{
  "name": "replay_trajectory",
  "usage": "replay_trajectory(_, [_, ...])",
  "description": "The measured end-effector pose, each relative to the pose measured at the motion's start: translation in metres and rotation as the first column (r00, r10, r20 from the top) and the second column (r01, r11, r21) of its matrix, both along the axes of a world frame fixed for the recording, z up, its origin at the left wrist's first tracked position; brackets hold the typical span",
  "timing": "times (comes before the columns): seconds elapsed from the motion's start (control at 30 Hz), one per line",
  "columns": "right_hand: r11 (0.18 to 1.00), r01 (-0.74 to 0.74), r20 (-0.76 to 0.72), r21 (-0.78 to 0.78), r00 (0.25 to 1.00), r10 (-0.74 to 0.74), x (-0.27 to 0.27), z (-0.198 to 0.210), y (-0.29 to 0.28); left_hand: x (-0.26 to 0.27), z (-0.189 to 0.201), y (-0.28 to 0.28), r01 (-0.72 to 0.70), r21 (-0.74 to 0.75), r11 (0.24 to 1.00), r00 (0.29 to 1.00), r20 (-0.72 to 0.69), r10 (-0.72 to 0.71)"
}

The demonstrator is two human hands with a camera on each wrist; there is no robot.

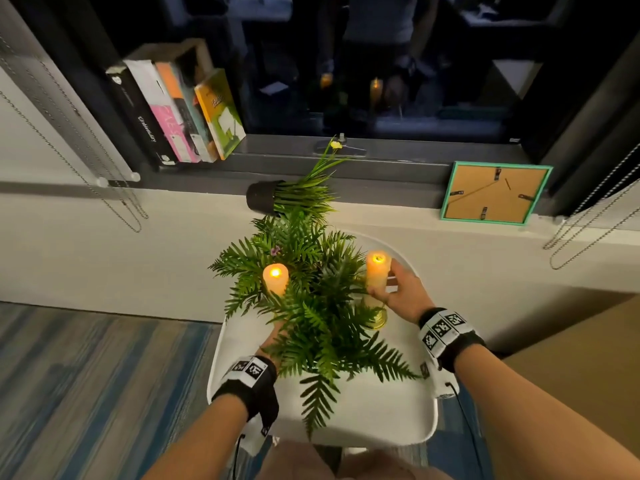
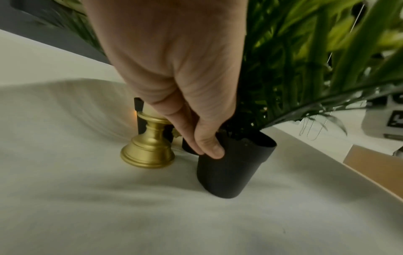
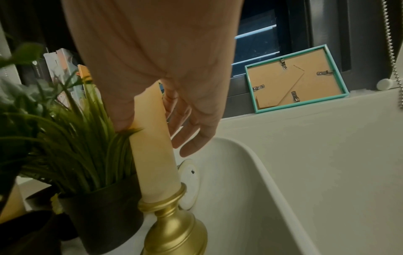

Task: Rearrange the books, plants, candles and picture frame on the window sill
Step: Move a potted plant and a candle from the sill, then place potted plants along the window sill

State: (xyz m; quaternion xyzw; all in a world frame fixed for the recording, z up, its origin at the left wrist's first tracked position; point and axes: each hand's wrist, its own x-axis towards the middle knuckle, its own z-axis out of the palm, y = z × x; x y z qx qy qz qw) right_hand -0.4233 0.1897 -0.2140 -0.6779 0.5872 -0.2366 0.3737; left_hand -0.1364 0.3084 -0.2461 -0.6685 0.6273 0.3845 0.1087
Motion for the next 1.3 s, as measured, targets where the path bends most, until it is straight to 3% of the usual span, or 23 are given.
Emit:
replay_trajectory(0.07, [1.000, -0.005, -0.003, 0.001, 1.000, 0.005, 0.000, -0.001, -0.001, 0.004, 0.003, -0.003, 0.028, 0.032, 0.999, 0.999, 0.041, -0.029])
replay_trajectory(0.17, [1.000, -0.002, -0.020, 0.006, 1.000, 0.002, 0.000, -0.002, -0.002, 0.005, 0.001, -0.011, -0.042, 0.046, 0.998, 0.998, 0.047, 0.040])
replay_trajectory(0.27, [1.000, -0.003, -0.037, 0.007, 0.999, 0.004, 0.000, -0.001, -0.003, -0.001, 0.011, -0.015, 0.108, -0.026, 0.994, 0.994, -0.009, -0.108])
replay_trajectory(0.33, [1.000, -0.006, -0.052, 0.011, 0.999, 0.007, 0.000, -0.002, -0.004, -0.005, 0.024, -0.025, 0.098, -0.200, 0.975, 0.980, -0.152, -0.130])
replay_trajectory(0.4, [1.000, -0.011, -0.055, 0.015, 0.998, 0.011, 0.000, -0.002, -0.005, -0.001, 0.031, -0.035, 0.128, -0.369, 0.920, 0.972, -0.137, -0.190])
replay_trajectory(0.5, [0.998, -0.052, -0.049, 0.028, 0.997, 0.054, 0.000, 0.001, -0.005, 0.012, 0.046, -0.042, 0.144, -0.334, 0.931, 0.962, -0.173, -0.211])
replay_trajectory(0.6, [0.997, -0.080, -0.044, 0.015, 0.996, 0.081, -0.003, 0.014, -0.008, 0.030, 0.072, -0.045, 0.072, -0.154, 0.985, 0.965, -0.238, -0.108])
replay_trajectory(0.67, [0.997, -0.077, -0.042, 0.006, 0.996, 0.078, -0.009, 0.028, -0.012, 0.040, 0.097, -0.048, 0.077, -0.126, 0.989, 0.966, -0.237, -0.105])
replay_trajectory(0.83, [0.996, -0.072, -0.043, -0.055, 0.997, 0.070, -0.021, 0.079, -0.026, 0.048, 0.162, -0.073, 0.008, -0.331, 0.944, 0.981, -0.182, -0.071])
replay_trajectory(1.03, [0.985, -0.070, -0.058, -0.155, 0.996, 0.062, -0.010, 0.139, -0.055, 0.025, 0.209, -0.125, -0.142, -0.645, 0.751, 0.975, -0.223, -0.007])
replay_trajectory(1.2, [0.976, -0.093, -0.084, -0.196, 0.993, 0.078, 0.020, 0.163, -0.095, 0.015, 0.219, -0.182, -0.185, -0.675, 0.715, 0.972, -0.235, 0.030])
replay_trajectory(1.3, [0.982, -0.102, -0.088, -0.158, 0.992, 0.089, 0.040, 0.164, -0.119, 0.018, 0.214, -0.214, -0.207, -0.636, 0.743, 0.973, -0.211, 0.090])
